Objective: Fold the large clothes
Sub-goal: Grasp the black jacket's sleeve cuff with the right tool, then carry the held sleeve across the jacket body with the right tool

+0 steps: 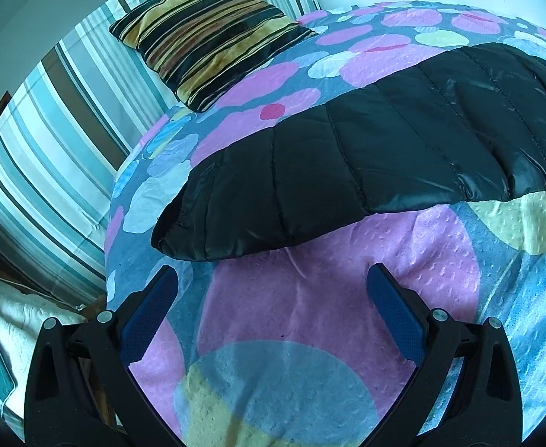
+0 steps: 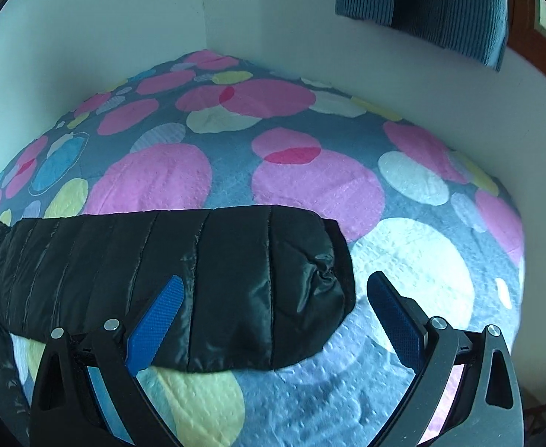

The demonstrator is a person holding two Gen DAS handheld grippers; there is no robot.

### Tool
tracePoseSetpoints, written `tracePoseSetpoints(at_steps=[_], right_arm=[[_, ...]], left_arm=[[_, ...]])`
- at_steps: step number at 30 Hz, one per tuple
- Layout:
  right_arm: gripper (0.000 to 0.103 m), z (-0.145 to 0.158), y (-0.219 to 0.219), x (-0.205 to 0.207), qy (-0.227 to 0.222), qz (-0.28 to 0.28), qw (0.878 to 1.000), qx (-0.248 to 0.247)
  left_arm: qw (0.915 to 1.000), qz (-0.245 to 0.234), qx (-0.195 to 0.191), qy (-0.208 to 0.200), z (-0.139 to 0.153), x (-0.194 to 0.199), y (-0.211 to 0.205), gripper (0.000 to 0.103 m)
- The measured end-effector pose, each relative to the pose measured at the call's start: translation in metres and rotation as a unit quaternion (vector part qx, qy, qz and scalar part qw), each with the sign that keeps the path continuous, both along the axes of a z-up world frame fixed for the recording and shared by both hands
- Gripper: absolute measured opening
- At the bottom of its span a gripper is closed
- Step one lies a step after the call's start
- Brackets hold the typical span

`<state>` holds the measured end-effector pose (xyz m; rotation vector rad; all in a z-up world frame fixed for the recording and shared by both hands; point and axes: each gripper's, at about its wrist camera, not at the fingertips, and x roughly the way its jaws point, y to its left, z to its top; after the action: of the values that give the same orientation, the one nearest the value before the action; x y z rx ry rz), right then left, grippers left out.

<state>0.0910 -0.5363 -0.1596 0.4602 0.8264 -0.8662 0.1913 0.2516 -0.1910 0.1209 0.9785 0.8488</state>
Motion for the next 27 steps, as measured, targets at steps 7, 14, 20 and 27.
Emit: tracePoseSetpoints(at_steps=[7, 14, 20, 27], right_arm=[[0.062, -0.020, -0.005, 0.004, 0.004, 0.000, 1.000, 0.028], [0.027, 0.000, 0.009, 0.004, -0.056, 0.013, 0.997, 0.053], [0.025, 0.051, 0.065, 0.028, -0.128, 0.074, 0.989, 0.034], [0.025, 0.099, 0.169, 0.104, -0.158, 0.206, 0.966, 0.012]], left_arm=[[1.0000, 0.000, 0.003, 0.002, -0.001, 0.002, 0.000, 0.101], [1.0000, 0.000, 0.008, 0.005, -0.001, 0.002, -0.002, 0.101], [1.0000, 0.001, 0.002, 0.001, -0.001, 0.002, -0.002, 0.101], [1.0000, 0.001, 0.000, 0.000, -0.001, 0.002, 0.001, 0.101]])
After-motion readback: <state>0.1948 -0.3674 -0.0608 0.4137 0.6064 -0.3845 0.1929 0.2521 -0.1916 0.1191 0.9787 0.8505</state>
